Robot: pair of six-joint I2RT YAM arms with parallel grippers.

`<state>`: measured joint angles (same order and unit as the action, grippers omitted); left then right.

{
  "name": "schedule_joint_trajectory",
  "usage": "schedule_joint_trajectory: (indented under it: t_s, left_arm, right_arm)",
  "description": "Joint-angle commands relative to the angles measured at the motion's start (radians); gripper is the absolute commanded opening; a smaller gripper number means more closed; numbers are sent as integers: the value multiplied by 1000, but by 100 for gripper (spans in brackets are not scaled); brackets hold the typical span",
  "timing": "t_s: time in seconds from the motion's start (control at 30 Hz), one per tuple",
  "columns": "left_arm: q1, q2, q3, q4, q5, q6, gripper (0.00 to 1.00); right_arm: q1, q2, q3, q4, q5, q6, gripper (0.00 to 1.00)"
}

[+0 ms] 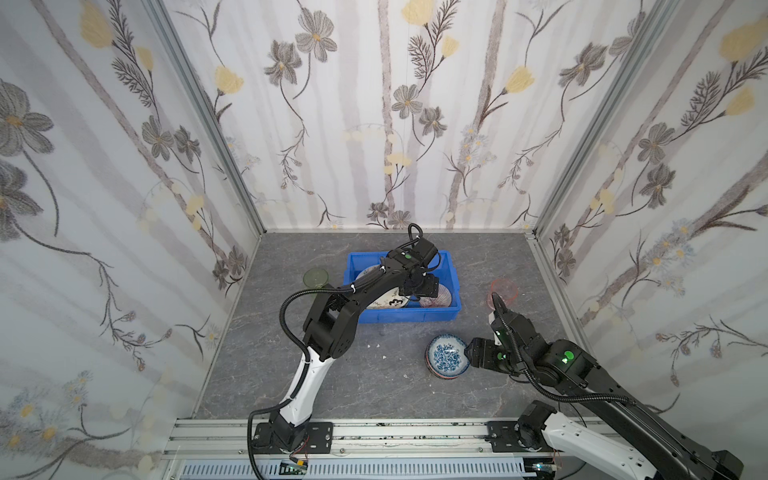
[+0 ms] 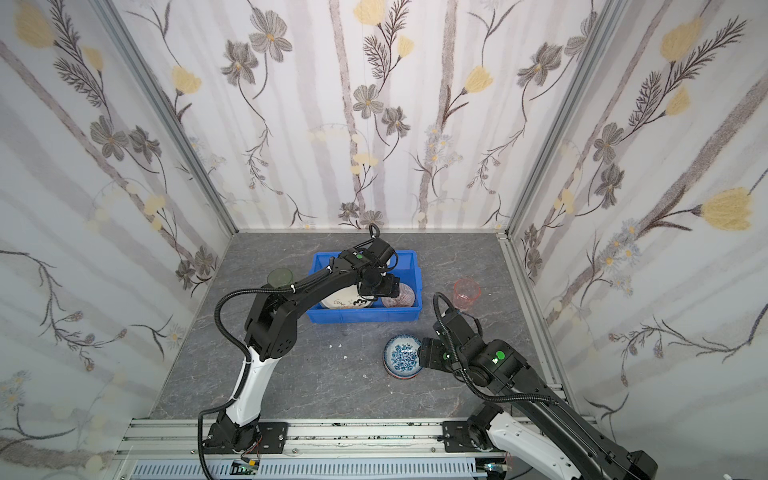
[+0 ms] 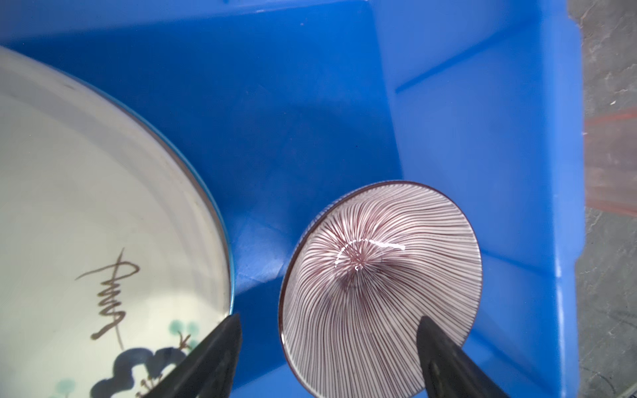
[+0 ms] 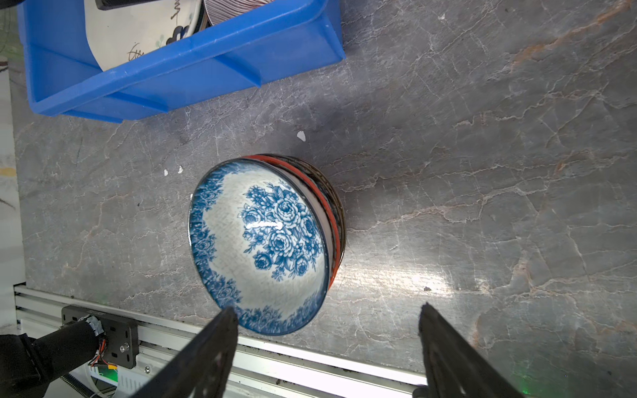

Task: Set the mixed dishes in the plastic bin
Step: 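Release the bowl with the left gripper while the right moves to the floral bowl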

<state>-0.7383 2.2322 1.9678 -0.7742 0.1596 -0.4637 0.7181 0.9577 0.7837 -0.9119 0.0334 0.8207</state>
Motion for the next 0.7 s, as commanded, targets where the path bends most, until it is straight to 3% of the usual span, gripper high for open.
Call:
schedule_joint_trajectory:
  t_s: [0.0,0.17,0.43,0.67]
  left_arm:
    - [0,-38,-11,-2,-9,6,87]
    - [0,-111,-45,1,-32,7,100]
    - [-1,-239,-115,3,-85,31,100]
    - [0,-268,-114,7,-106,80,100]
  right_arm:
    - [4,23,-9,56,-8,-1,79]
    - [19,60,-23,106,-28,1,72]
    - [35,115,-66,138,-23,3,62]
    - [38,136,-64,146,-16,4,45]
